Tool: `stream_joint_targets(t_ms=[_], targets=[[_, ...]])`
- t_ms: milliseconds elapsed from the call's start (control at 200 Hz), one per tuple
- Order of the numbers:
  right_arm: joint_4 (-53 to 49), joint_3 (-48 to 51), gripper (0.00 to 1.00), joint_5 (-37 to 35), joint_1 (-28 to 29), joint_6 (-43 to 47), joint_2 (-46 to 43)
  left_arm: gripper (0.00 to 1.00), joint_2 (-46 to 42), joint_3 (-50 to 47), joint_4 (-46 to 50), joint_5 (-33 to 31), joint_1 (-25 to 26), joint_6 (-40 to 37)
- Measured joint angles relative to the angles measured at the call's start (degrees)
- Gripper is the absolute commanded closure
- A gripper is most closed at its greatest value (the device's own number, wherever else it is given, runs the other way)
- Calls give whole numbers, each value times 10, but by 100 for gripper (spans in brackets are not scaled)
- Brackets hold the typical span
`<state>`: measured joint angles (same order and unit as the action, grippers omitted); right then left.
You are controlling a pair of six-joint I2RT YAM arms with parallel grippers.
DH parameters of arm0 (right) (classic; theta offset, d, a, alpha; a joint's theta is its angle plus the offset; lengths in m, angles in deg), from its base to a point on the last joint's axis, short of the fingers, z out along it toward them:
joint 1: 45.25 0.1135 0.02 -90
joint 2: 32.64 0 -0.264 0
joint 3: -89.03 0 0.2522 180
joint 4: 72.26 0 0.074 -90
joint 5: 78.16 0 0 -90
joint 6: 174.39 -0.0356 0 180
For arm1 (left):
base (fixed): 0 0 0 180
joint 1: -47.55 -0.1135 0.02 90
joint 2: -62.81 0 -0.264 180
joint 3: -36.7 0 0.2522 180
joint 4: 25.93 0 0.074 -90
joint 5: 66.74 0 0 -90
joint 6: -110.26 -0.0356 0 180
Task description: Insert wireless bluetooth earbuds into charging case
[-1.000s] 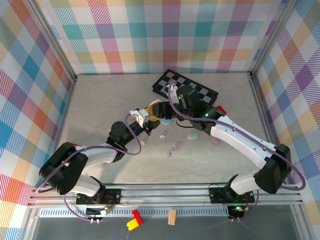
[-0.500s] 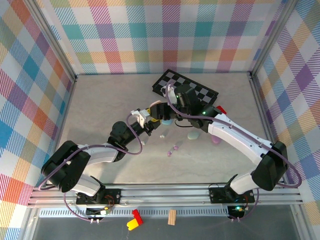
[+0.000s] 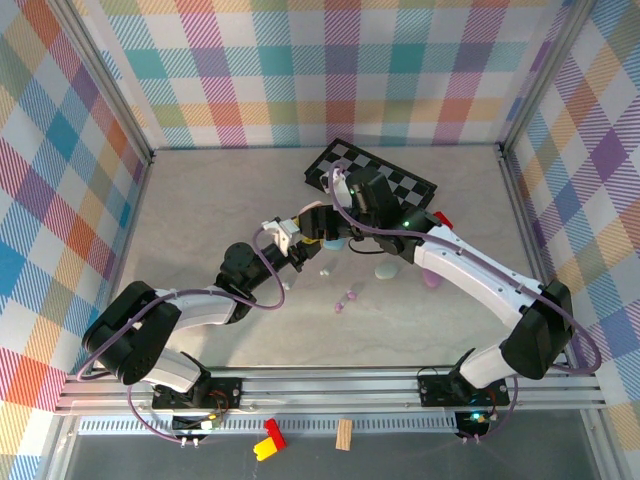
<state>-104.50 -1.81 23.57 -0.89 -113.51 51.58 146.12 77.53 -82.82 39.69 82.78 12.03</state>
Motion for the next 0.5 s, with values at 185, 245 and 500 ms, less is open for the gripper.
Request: stream_joint_targets(t_ms=[185, 245, 500], targets=[[-14, -6, 52, -22, 0, 0, 1, 70, 0, 0, 0, 0, 0, 0], [-16, -7, 52, -24, 0, 0, 2, 70, 0, 0, 0, 0, 0, 0], [-2, 5, 52, -16, 0, 13, -17, 70, 9, 0, -8, 0, 0, -2]])
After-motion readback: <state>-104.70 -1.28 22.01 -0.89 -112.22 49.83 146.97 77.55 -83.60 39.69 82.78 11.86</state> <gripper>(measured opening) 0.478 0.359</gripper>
